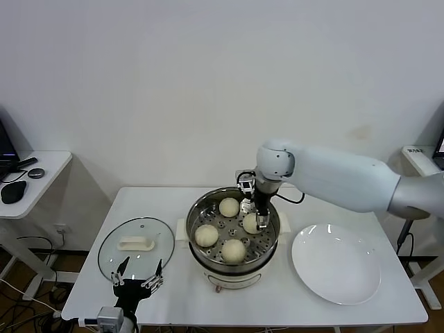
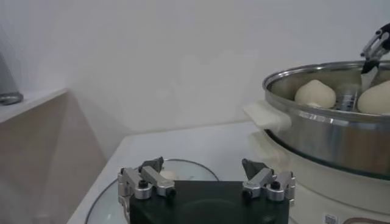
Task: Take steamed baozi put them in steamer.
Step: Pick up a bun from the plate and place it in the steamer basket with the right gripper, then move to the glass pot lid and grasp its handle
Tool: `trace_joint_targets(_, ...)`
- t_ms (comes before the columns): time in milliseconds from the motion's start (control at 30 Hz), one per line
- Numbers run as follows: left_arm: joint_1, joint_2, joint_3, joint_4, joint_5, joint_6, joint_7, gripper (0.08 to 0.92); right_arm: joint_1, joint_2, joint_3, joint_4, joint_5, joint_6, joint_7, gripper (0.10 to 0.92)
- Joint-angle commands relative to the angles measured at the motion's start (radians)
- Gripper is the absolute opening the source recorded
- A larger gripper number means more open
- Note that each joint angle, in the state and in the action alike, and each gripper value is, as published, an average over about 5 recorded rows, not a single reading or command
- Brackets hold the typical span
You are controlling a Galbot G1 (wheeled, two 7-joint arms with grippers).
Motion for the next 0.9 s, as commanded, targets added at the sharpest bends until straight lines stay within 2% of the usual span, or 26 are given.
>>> trace_joint_targets(33, 0.001, -0.005, -0.008, -0.002, -0.007, -0.044, 0.001, 0.823, -0.029, -0.215, 0.232, 0.149, 0.05, 0.005, 0.061, 0.822)
trace_joint_targets(200, -0.004, -0.007, -0.009, 0.006, -0.067, -0.101, -0.061, 0.823, -0.247, -0.375, 0.616, 0.217, 0.265, -0.001, 0.377, 0.823)
trace_joint_targets(367, 0.008, 0.006, 0.001, 0.018, -0.084, -0.188, -0.094, 0.823, -0.664, -0.498, 1.105, 0.263, 0.252, 0.09, 0.434, 0.823)
trace_joint_targets(500, 0.011, 0.0, -0.001, 0.032, -0.068, -0.202, -0.105, 0.823, -1.075, -0.501, 1.541, 0.318, 0.257, 0.189, 0.505, 0.823)
trace_joint_targets(600, 0.011, 0.0, -0.007, 0.043, -0.035, -0.217, -0.098, 0.823, -1.367, -0.407, 1.826, 0.357, 0.262, 0.284, 0.589, 0.823)
trace_joint_targets(700, -0.005, 0.002, -0.023, 0.058, 0.008, -0.238, -0.086, 0.823, -1.553, -0.226, 2.038, 0.38, 0.261, 0.355, 0.663, 0.823)
trace_joint_targets(900, -0.063, 0.032, -0.081, 0.111, 0.105, -0.269, -0.081, 0.823, -1.772, 0.103, 2.185, 0.443, 0.271, 0.498, 0.834, 0.823)
